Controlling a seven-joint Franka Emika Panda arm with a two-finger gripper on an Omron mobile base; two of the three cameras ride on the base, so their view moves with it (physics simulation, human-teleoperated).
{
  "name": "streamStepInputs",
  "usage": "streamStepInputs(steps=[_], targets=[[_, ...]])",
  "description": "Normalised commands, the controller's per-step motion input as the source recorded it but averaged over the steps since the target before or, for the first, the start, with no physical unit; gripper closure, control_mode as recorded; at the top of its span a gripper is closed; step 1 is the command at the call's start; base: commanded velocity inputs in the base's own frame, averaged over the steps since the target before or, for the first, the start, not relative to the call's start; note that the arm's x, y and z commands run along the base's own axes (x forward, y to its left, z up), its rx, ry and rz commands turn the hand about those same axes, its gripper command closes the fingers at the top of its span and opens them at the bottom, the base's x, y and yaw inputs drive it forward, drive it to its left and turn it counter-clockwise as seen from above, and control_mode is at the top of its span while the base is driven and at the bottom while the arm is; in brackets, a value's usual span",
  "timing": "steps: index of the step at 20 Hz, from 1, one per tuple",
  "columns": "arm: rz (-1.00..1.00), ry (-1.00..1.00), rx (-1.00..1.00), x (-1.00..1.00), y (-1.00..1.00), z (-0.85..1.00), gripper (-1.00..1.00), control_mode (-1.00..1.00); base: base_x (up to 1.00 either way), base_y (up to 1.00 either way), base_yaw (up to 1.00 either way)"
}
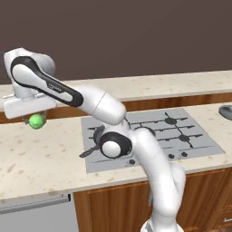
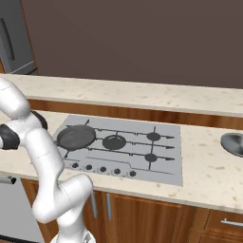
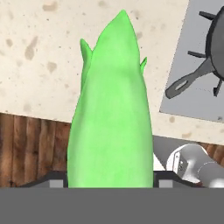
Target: Place both pans onto different burners. Then place the corn and the fish on different pans.
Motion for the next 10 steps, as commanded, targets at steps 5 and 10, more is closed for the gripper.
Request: streamStepInputs(steps=[5, 10], targets=[[-0.06, 0.08, 0.0, -0.14, -1.0, 0.02, 1.0, -1.0, 0.0, 0.0, 0.0], [-0.09, 0.01, 0.0, -0.04, -1.0, 0.0, 1.0, -1.0, 0.0, 0.0, 0.0]])
